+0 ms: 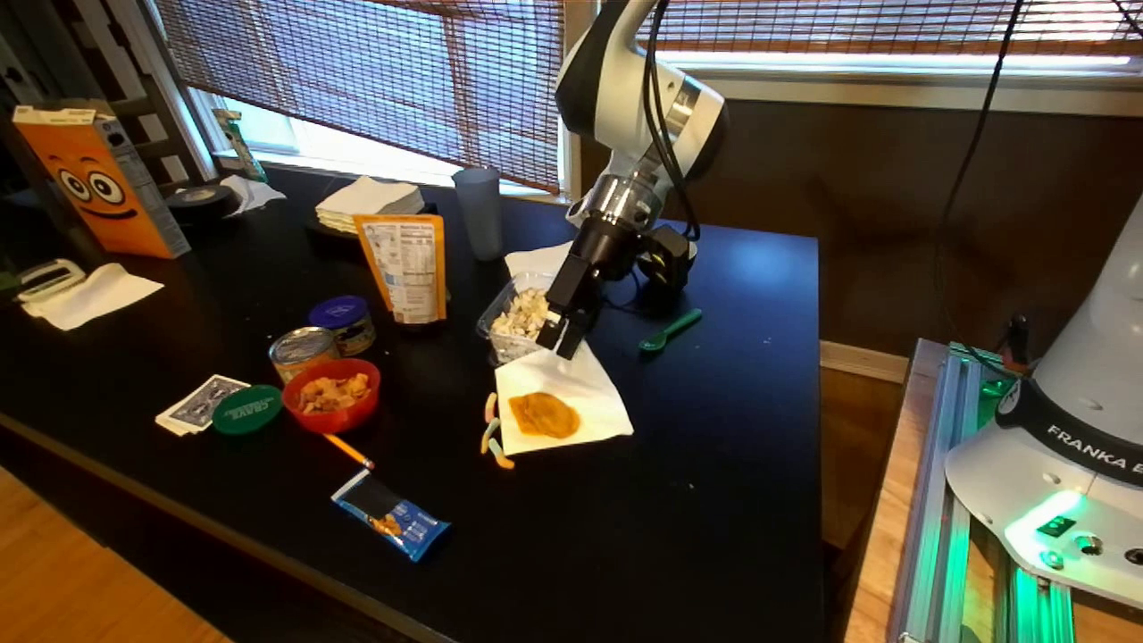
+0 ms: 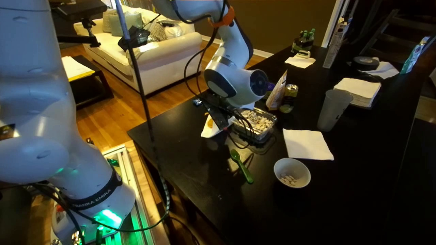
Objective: Pick up the pastry on the table
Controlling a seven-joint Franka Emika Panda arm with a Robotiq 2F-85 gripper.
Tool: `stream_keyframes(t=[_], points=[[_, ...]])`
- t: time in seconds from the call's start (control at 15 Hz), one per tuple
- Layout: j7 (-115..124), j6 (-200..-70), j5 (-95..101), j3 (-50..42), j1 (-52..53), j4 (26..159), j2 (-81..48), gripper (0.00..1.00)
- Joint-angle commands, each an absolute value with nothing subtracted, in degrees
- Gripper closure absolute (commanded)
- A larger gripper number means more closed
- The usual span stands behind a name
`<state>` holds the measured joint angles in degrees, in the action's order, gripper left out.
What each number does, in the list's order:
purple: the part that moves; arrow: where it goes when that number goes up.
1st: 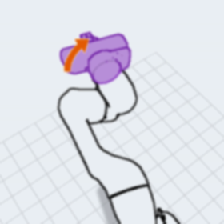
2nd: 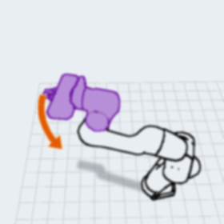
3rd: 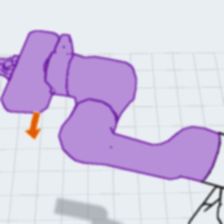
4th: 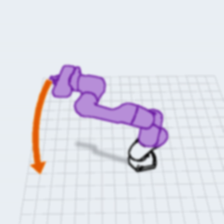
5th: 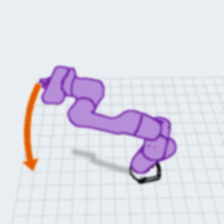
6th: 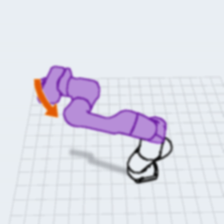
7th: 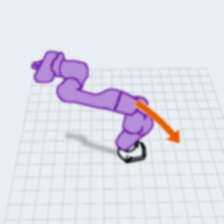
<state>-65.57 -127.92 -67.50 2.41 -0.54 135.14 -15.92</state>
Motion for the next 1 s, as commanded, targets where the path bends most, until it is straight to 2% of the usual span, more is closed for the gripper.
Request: stream_keyframes(t=[0.0, 0.93], points=[[-59.78, -136.98, -67.07, 0.83, 0.59, 140.81, -9.93, 0.00], [-38.17, -162.50, -53.24, -1.71, 1.47, 144.54, -15.18, 0.00]])
